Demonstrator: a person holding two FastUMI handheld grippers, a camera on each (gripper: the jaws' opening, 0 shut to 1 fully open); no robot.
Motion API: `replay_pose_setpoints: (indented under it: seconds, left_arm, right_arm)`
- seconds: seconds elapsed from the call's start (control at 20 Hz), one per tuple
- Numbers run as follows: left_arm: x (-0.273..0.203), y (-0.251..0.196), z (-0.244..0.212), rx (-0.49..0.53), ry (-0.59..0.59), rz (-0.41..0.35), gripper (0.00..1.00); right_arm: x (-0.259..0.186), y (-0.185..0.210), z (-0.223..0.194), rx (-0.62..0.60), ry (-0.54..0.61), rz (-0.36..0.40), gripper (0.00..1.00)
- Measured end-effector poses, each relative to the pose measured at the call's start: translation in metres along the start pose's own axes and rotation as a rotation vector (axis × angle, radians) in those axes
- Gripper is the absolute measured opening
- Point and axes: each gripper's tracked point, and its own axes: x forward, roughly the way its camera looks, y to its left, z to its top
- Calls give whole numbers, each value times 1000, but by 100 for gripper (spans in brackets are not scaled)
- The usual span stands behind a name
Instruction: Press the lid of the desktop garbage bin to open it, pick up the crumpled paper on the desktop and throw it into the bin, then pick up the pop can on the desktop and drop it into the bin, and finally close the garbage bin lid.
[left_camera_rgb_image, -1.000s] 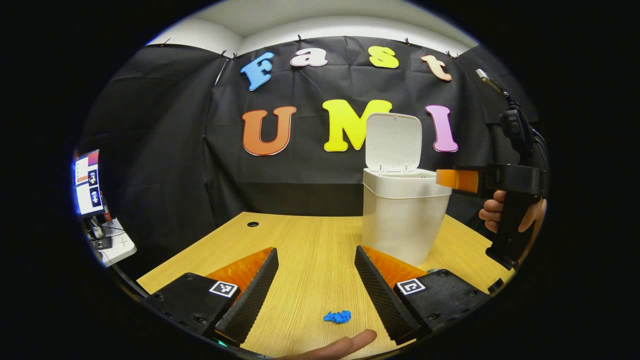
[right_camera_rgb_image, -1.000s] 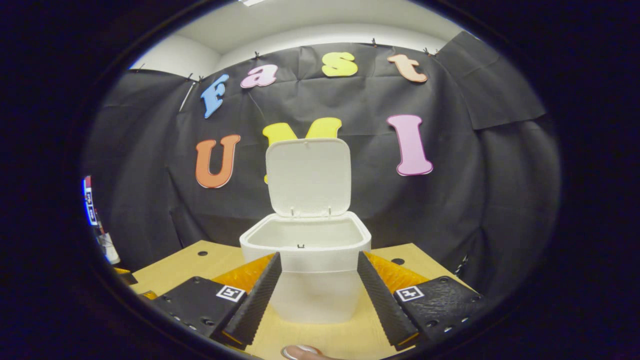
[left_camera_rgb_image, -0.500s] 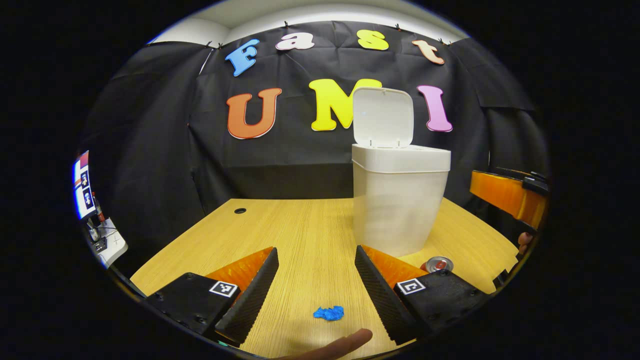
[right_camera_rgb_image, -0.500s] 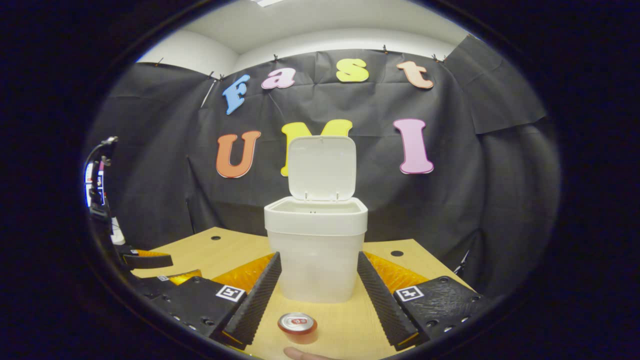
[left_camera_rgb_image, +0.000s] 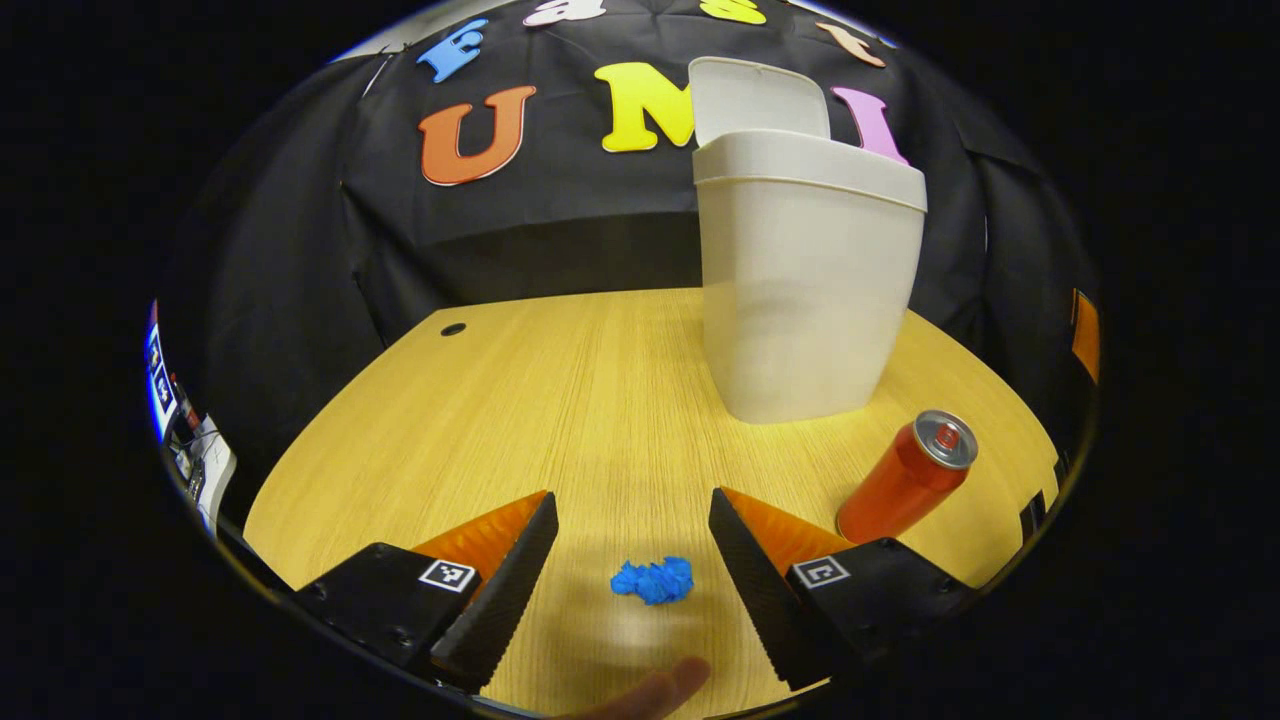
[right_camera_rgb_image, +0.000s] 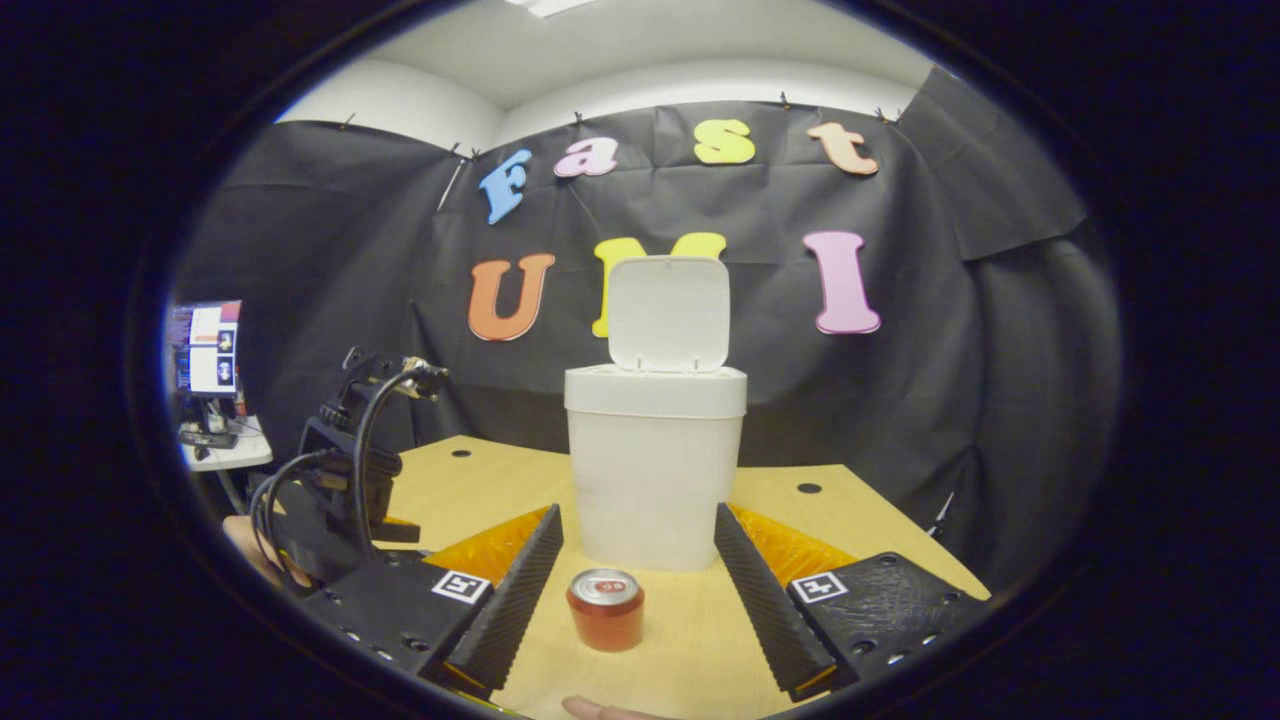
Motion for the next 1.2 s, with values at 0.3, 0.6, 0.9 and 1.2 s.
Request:
replay_pose_setpoints:
  seconds: [0.3,0.6,0.9,1.2]
  left_arm:
    - [13,-6,-44,-35,150,-37,90]
    - [9,-13,-66,-7,255,-107,86]
    - [11,-9,-65,-11,254,-103,70]
    - [16,0,-63,-49,248,-84,45]
  right_arm:
    - [5,11,-17,28,69,37,93]
    - [12,1,-32,56,113,-16,94]
    - [26,13,-75,75,268,-31,93]
    - [33,18,-100,71,342,-30,93]
